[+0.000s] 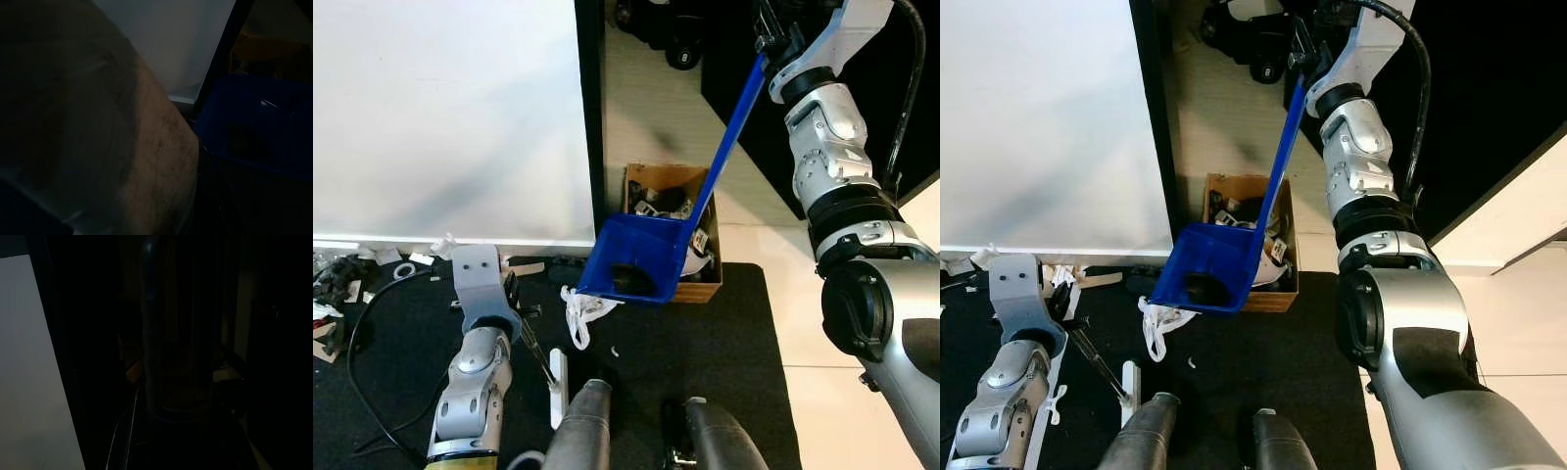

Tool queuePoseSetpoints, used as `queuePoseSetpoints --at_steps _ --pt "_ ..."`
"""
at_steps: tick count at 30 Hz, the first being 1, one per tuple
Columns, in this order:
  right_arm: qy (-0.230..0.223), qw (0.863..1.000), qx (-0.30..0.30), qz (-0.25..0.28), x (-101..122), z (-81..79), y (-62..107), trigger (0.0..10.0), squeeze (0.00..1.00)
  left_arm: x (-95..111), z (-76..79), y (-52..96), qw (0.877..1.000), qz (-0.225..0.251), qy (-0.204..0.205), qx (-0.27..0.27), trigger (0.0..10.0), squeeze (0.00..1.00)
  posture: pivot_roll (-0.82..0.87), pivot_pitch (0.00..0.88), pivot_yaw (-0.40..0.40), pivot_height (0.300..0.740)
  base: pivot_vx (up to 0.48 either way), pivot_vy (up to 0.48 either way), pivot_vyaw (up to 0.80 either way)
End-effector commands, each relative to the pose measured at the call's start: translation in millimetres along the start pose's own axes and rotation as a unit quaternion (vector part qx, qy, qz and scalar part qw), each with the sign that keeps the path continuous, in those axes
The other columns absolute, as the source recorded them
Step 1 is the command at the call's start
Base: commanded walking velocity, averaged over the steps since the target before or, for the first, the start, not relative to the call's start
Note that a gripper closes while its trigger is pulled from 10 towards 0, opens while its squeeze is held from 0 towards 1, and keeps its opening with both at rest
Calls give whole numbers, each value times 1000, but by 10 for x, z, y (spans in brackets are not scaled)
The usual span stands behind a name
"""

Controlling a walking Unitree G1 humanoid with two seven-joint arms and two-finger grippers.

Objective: Sweep floor

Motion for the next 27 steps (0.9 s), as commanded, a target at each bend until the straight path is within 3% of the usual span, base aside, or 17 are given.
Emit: queuePoseSetpoints --at_steps 1,5,27 --pt "-21 999 -5 25 96 2 -31 10000 0 -26 -6 1 1000 -2 -6 -1 10000 0 163 176 -32 740 0 0 0" --pt "-20 999 -6 25 92 10 -25 10000 0 -16 13 -4 1000 2 -6 -6 10000 0 160 176 -33 740 230 0 0" --pt "-19 1000 -6 23 87 19 -22 10000 0 -18 30 -20 1000 2 -3 -9 10000 0 155 180 -32 740 479 0 0"
Point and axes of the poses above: a point about 5 cm out from each wrist's last joint towards the gripper, its own y axis pointing back from the gripper into the wrist, its own x axis along the axis of the wrist's last joint, z = x × y, the point moved 3 cm from there along -y, pointing out of the wrist towards the gripper, and after that the axes turned 8 degrees about y, right-handed, at the moved point
